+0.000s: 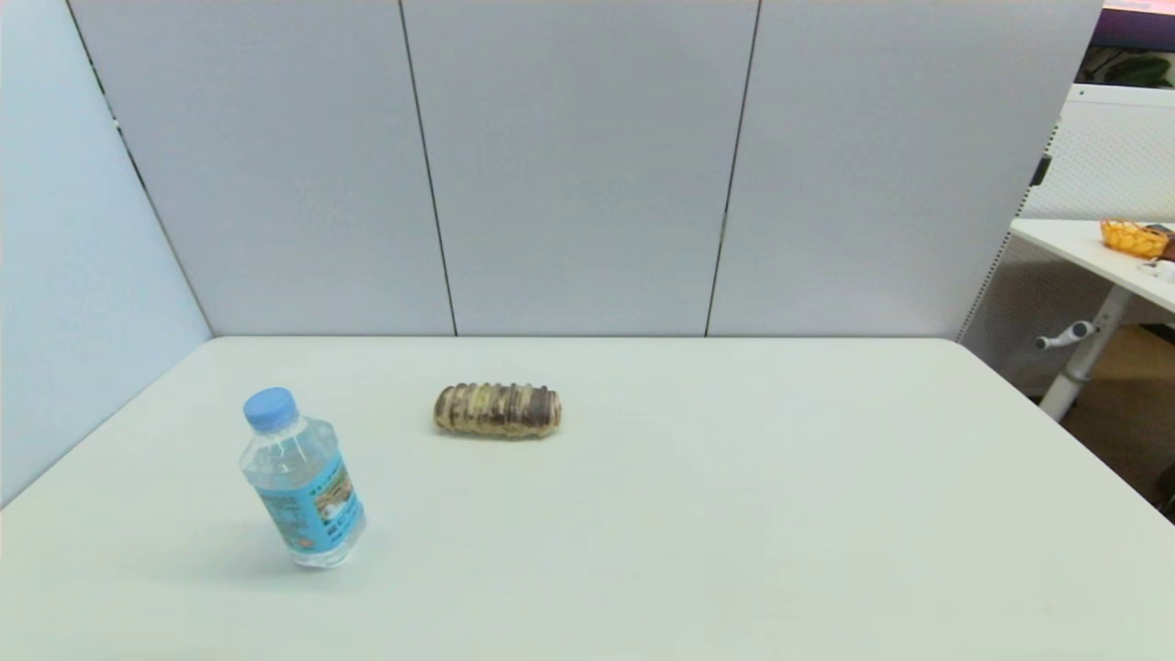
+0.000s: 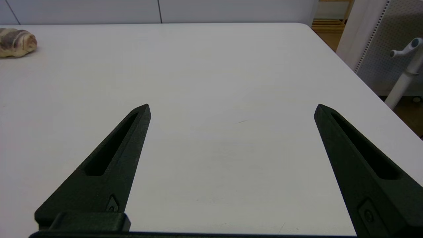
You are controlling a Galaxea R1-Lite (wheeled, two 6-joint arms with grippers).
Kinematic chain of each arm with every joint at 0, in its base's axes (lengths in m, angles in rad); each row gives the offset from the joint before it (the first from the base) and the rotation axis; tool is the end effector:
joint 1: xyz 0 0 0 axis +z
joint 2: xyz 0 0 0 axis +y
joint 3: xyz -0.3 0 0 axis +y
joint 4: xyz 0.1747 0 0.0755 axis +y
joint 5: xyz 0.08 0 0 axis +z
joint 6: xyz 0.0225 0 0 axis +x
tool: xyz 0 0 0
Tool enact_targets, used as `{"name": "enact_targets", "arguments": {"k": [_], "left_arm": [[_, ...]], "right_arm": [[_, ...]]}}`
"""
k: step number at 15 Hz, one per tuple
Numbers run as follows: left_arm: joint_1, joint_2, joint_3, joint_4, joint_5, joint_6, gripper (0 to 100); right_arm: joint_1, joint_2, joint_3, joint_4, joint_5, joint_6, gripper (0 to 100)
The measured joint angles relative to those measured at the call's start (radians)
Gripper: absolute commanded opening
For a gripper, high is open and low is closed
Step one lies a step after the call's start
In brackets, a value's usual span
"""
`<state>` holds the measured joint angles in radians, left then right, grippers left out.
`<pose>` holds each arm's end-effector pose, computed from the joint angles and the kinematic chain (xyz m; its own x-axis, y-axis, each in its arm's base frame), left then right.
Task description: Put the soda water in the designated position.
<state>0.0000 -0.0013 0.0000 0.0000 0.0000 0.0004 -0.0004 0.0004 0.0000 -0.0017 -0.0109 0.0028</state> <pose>-0.0229 0.0000 0.0755 1.0000 0.0000 0.0013 0.0000 1.0000 0.0004 -0.0228 -0.0002 0.0757 0.9999 -0.0113 0.0013 0.0113 0.9999 0.0028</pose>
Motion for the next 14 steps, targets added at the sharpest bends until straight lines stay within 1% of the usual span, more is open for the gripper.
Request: {"name": "enact_targets", "arguments": {"k": [11,14], "left_arm": [[0.000,0.000,0.000,0.000,0.000,0.000,100],[0.000,0.000,0.000,0.000,0.012,-0.026,100]], "right_arm": [[0.000,0.000,0.000,0.000,0.000,0.000,100],[0.000,0.000,0.000,0.000,0.000,0.000,100]]}}
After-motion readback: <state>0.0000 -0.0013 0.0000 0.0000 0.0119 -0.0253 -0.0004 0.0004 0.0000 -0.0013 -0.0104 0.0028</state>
